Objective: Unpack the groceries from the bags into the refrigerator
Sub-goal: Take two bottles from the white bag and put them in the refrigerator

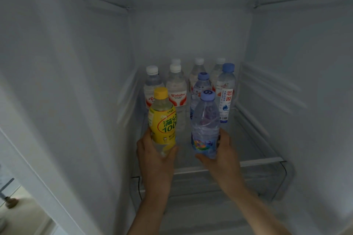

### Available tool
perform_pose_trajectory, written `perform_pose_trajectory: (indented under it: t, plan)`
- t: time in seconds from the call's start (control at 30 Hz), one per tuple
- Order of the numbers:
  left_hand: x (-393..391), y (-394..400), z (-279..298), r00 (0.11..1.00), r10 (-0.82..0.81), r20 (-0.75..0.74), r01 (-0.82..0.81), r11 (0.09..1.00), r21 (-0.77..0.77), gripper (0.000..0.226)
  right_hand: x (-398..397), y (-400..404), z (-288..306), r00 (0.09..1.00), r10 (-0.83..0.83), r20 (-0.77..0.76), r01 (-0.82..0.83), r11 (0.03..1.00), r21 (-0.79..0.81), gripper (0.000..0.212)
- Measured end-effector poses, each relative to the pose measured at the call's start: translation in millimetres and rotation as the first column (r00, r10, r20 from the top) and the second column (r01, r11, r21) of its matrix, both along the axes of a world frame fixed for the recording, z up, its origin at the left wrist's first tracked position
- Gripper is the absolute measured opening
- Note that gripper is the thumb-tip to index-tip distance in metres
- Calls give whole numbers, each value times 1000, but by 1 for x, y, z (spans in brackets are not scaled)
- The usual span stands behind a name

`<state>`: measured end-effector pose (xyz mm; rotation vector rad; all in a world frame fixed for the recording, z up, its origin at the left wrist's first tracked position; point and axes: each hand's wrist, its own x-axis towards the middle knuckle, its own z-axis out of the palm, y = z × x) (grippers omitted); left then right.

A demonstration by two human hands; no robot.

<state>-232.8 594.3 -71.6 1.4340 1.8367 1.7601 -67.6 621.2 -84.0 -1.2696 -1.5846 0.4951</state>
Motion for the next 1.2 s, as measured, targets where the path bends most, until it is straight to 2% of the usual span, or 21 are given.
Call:
perform_pose_trajectory:
  t: [0.1,0.27,0.57,0.7,0.83,1.0,1.2]
  plan:
    - [-3,7,2,1000,-8,-21,8,1000,3,84,-5,18,-2,999,51,-9,-51,998,-41,88]
    - [-10,22,3,999,-36,34,34,999,33,78,-24,40,4,992,124,-7,-124,992,-28,93]
    - [-19,36,8,995,-95,38,93,994,61,65,-45,63,11,975,208,79,-206,978,-33,91]
    - [-17,35,8,998,30,-56,-30,1000,9,71,-46,65,9,974,218,65,-217,976,-28,90]
    - [-16,33,8,992,64,-107,-68,997,-40,75,-47,64,5,976,212,59,-211,977,-19,91]
    - [-19,32,3,982,87,-168,-110,986,-127,69,-44,65,2,978,201,53,-199,979,-46,79]
    - [-17,15,-2,991,33,-128,-63,971,-232,66,-36,51,8,973,204,109,-200,979,-46,56]
